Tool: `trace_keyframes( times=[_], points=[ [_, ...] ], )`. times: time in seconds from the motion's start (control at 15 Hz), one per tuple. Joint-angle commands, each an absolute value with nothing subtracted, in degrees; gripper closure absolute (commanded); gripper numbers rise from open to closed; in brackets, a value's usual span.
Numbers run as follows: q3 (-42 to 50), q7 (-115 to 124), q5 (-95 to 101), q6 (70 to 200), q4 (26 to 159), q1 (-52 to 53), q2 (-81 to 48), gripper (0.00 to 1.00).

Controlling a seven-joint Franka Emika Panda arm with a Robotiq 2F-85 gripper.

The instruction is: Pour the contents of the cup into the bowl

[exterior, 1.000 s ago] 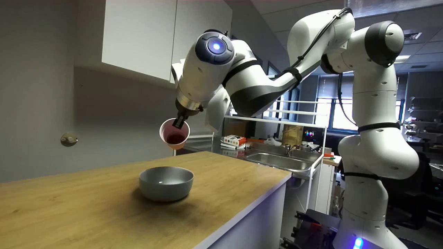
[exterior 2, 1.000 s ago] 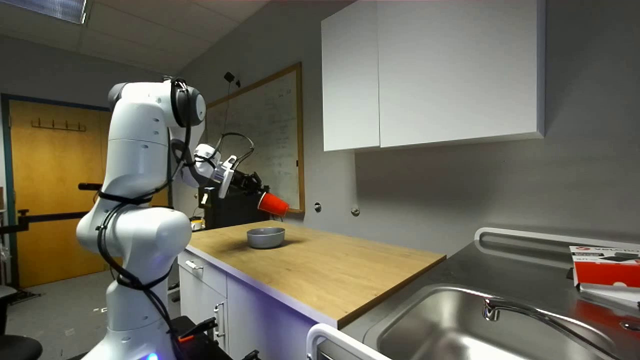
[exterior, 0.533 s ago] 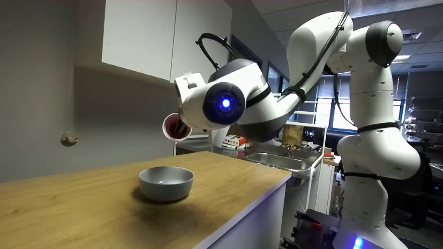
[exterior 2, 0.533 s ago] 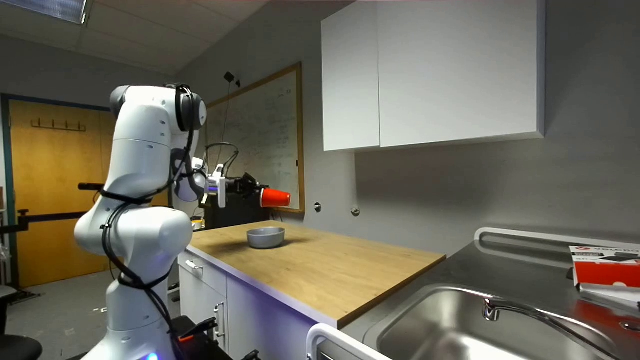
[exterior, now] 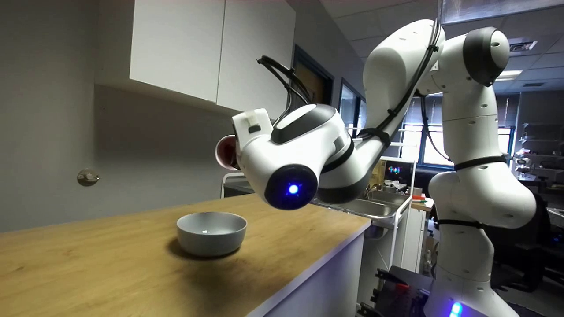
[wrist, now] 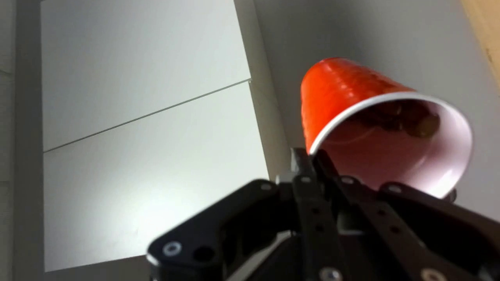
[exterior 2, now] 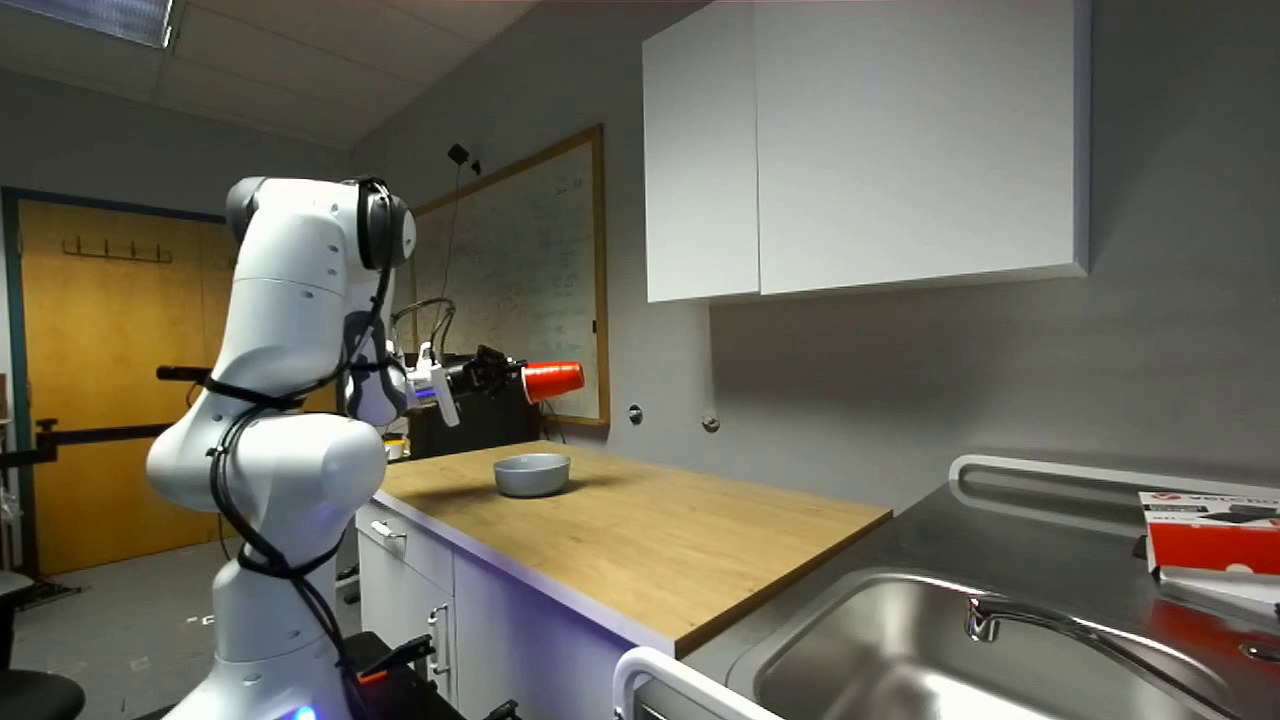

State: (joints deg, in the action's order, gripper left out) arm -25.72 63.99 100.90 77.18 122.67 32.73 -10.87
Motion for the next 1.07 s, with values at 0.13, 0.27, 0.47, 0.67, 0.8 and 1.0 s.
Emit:
trace_keyframes(
  times=[0.13,0.27,0.47,0.67,0.8,1.0],
  points=[
    [-26.5,65.7,108.6,69.4,126.3,33.4,-11.0,0.94],
    [-26.5,65.6,110.3,67.7,127.0,33.3,-11.2,0.94],
    [-26.6,65.4,111.9,65.9,127.6,33.1,-11.6,0.94],
    [-26.5,65.4,112.9,64.8,128.0,32.9,-11.7,0.94],
    [-26.5,65.4,113.2,64.4,128.0,32.7,-11.8,0.94],
    [-26.6,65.3,113.2,63.9,127.8,32.6,-12.0,0.94]
  ],
)
